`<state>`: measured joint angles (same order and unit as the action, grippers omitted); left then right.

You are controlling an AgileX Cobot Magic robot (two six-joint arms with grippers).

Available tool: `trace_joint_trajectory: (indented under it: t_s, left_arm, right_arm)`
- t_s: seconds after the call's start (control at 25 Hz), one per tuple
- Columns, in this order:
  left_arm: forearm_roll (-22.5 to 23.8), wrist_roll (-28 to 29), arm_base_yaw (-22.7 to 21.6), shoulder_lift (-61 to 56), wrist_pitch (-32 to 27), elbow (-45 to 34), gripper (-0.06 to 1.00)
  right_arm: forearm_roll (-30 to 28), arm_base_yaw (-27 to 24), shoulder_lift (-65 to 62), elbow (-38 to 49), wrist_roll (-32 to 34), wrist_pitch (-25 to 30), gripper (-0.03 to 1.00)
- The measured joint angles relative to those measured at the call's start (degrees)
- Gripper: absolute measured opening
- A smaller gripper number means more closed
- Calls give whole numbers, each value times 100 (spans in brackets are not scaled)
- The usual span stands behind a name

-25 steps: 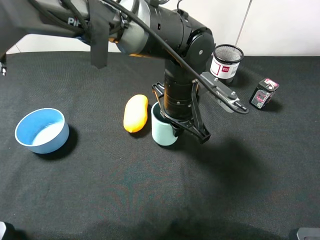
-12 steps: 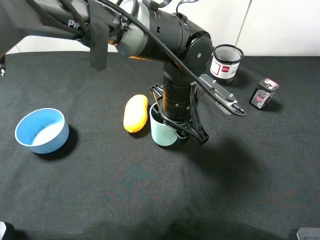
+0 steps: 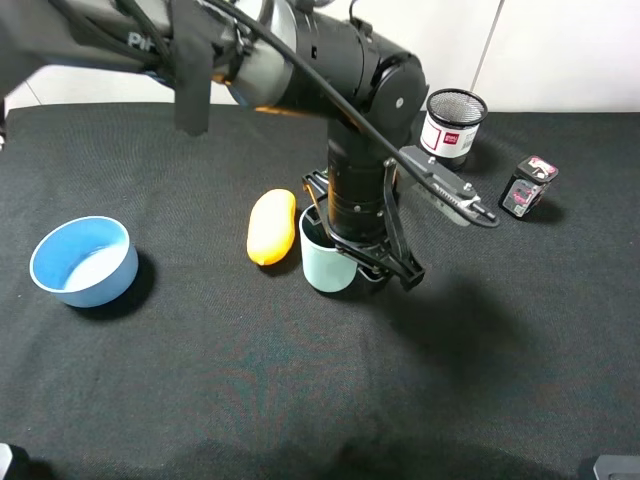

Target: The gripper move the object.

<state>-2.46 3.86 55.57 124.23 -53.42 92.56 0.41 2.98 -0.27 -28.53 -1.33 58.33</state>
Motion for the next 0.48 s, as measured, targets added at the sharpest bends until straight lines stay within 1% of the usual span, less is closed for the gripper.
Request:
trace_joint_trajectory:
  t_s: [0.2,0.48]
  left_arm:
    - [-4,-6,0,-42,-437,359,74]
    - [-11,-6,0,-42,-1239,885,76]
  right_arm:
    - [0,0,0,0,0,0,69]
    - [0,0,0,0,0,0,69]
